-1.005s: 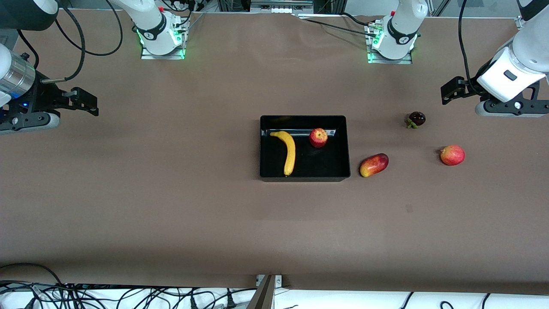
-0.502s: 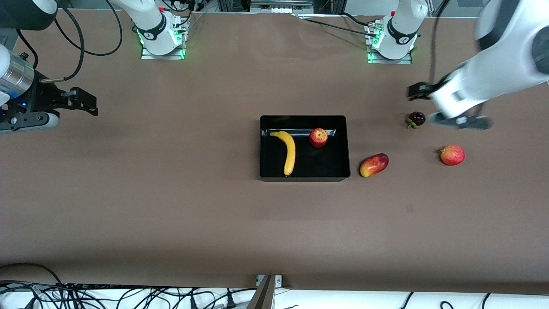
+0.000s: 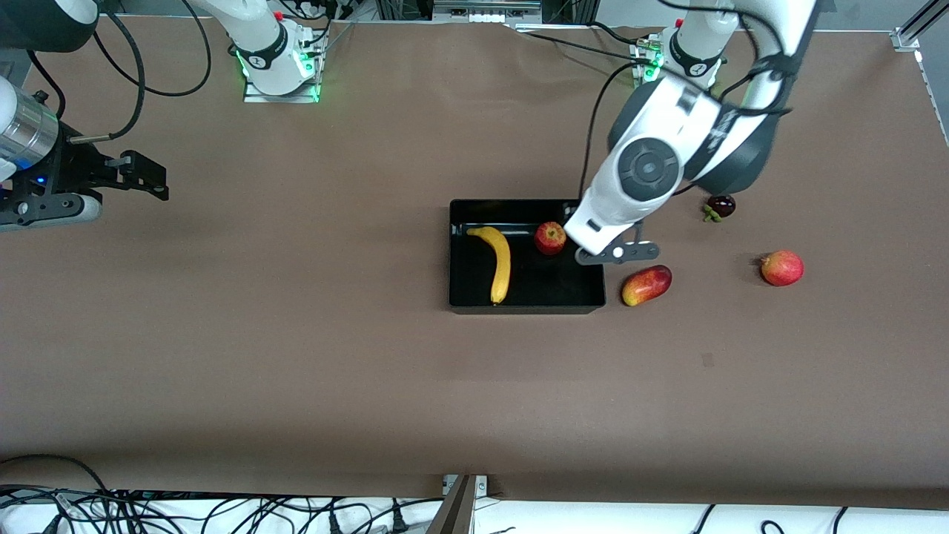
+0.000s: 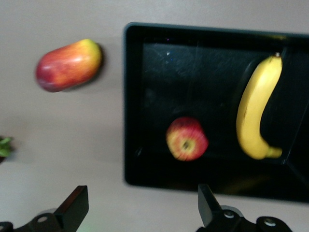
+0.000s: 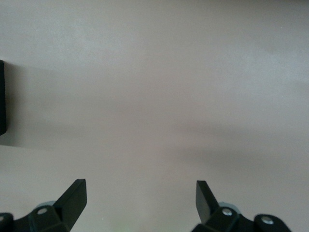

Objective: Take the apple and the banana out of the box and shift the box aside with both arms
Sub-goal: 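Reach the left gripper into the black box and grasp the red apple, then lift the apple out and set it beside the mango with the left gripper, then reach the left gripper into the box and grasp the yellow banana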

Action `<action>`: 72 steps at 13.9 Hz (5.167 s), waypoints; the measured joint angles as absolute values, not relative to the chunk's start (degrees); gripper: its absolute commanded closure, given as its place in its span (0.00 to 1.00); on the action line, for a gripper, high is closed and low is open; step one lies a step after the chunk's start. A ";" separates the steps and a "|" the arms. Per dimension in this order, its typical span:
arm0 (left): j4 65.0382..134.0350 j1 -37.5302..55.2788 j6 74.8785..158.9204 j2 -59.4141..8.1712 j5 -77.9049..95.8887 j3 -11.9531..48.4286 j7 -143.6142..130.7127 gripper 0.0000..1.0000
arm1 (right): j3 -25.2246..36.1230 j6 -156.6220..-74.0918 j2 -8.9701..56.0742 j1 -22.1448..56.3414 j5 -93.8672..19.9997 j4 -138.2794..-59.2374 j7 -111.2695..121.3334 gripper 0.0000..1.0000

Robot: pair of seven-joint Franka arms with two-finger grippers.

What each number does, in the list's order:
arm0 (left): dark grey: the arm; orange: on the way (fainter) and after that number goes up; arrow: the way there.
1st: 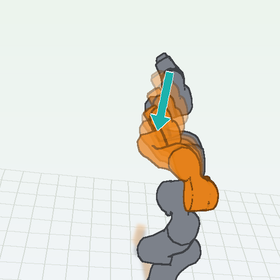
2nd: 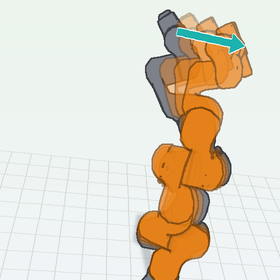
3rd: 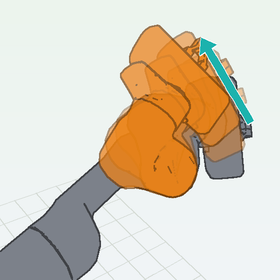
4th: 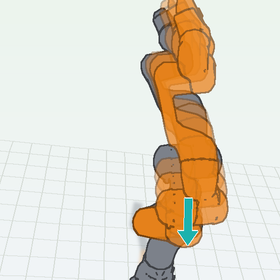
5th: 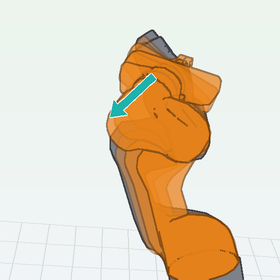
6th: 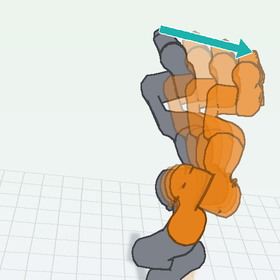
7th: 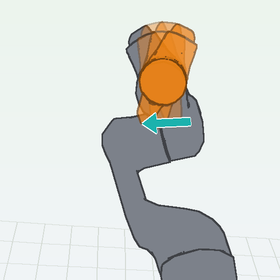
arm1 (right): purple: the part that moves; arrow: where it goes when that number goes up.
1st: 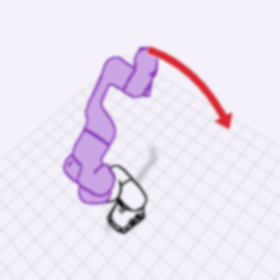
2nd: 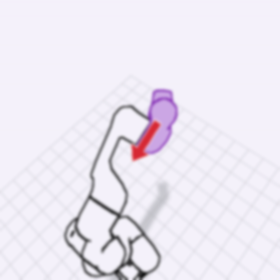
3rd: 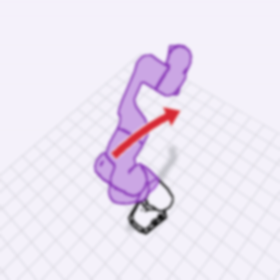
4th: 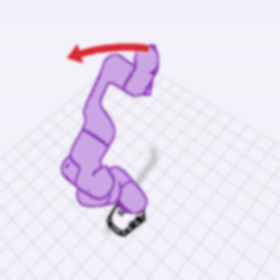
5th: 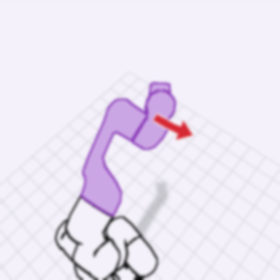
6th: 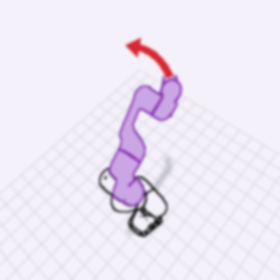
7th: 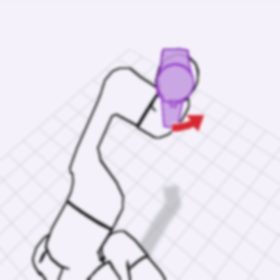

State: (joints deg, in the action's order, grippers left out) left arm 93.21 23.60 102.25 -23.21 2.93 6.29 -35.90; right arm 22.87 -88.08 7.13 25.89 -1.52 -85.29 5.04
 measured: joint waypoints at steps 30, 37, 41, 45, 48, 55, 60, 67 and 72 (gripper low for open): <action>103.68 5.35 95.24 -22.85 2.09 5.14 -9.86 0.72 | 22.99 -88.03 7.15 25.88 -1.52 -85.35 5.04 0.00; 130.96 5.33 130.34 -17.92 -0.07 5.64 -5.30 0.00 | 22.99 -88.02 7.15 25.88 -1.52 -85.35 5.04 0.00; 132.52 5.33 132.06 -16.77 -0.08 5.64 -5.09 0.00 | 22.99 -88.00 7.15 25.88 -1.52 -85.36 5.04 0.00; 126.29 5.38 123.84 -14.62 -0.05 6.86 -5.29 0.00 | 22.99 -87.99 7.15 25.88 -1.52 -85.36 5.04 0.00; 113.12 5.63 109.49 -13.91 0.00 10.86 -8.95 0.00 | 23.00 -87.99 7.15 25.88 -1.52 -85.36 5.04 0.00; 90.88 15.04 110.11 -28.77 3.74 18.11 -33.56 0.00 | 22.95 -87.84 7.10 25.91 -1.52 -85.34 5.04 0.00; 86.63 21.44 127.19 -41.15 3.74 18.01 -40.79 0.00 | 22.92 -87.84 7.10 25.91 -1.52 -85.34 5.04 0.00; 86.67 25.42 133.86 -47.78 3.74 17.94 -41.00 0.00 | 22.85 -87.85 7.83 25.92 -1.52 -85.54 5.04 0.00; 86.72 26.25 134.82 -49.30 2.30 17.54 -41.01 1.00 | 22.68 -89.34 9.02 26.54 -1.52 -85.54 5.04 0.00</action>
State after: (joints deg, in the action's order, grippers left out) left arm 86.72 26.25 134.82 -49.30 2.30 17.54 -41.01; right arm 22.68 -89.34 9.02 26.54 -1.52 -85.54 5.04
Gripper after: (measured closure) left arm 0.339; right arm 0.000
